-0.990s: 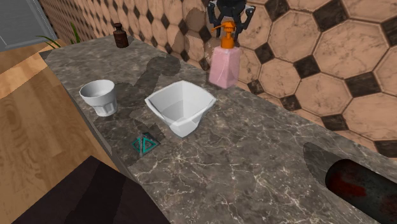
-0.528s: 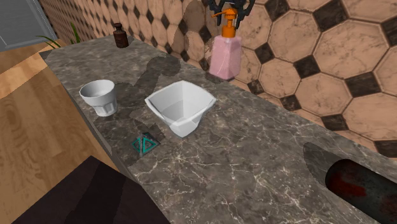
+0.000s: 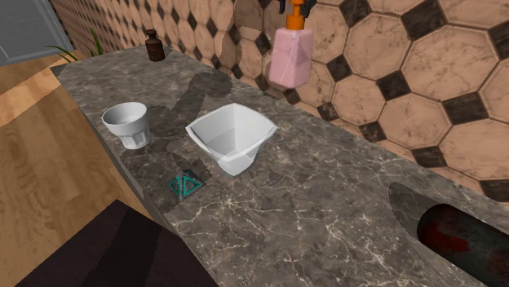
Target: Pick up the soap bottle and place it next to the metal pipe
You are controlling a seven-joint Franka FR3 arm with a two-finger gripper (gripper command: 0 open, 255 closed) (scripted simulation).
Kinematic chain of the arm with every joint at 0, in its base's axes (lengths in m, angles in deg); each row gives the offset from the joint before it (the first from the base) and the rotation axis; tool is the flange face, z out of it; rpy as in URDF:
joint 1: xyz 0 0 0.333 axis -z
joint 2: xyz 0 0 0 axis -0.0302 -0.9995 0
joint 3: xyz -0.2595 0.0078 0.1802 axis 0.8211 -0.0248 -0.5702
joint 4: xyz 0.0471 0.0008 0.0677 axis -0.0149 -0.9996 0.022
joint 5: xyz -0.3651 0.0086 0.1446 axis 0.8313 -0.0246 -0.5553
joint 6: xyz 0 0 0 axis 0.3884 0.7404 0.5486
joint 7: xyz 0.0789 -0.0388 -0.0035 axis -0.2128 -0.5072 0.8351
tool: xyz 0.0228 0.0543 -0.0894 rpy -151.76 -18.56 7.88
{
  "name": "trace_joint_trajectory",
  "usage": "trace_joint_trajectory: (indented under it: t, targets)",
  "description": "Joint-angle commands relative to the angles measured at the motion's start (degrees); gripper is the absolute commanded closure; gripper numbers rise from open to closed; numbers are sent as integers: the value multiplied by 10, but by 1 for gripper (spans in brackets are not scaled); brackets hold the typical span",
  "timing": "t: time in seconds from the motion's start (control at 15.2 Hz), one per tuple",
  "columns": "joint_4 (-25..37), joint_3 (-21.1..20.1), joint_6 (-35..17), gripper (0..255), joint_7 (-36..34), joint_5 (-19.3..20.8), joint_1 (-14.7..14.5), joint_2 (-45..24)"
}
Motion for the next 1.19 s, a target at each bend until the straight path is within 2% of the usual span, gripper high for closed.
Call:
trace_joint_trajectory:
  t: [0.0,0.66,0.92,1.12]
  targets:
    - [24,0,18,255,-1,-1,2,-7]
    - [161,1,116,255,-10,-7,12,-45]
    - [239,0,165,255,-14,-13,20,-74]
    - [320,-2,212,255,-19,-19,30,-108]
